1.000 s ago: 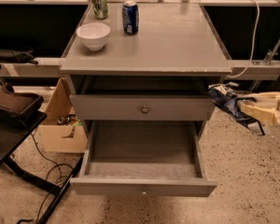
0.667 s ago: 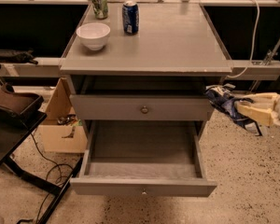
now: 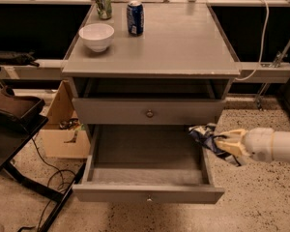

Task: Place blue chip bag into middle drawer

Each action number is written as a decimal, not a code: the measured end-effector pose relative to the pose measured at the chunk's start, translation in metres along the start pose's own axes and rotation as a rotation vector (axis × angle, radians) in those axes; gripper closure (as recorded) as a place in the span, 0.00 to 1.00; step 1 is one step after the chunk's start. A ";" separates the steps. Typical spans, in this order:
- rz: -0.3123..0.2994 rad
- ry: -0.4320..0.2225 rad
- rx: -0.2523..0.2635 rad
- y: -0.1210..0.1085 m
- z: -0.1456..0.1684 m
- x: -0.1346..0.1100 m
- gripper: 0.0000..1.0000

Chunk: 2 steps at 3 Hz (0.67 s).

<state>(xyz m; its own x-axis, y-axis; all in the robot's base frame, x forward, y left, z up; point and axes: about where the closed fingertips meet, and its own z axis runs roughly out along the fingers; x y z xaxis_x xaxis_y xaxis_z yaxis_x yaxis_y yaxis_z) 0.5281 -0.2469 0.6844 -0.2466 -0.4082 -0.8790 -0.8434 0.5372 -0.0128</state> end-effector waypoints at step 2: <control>0.090 0.061 -0.094 -0.011 0.111 0.100 1.00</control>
Offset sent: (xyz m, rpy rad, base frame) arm 0.0612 0.0691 -0.2101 0.0463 0.2000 0.0810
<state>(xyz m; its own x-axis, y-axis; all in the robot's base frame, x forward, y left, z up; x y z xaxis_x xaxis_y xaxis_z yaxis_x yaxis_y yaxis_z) 0.5655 -0.2112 0.5439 -0.3496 -0.4065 -0.8441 -0.8568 0.5032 0.1125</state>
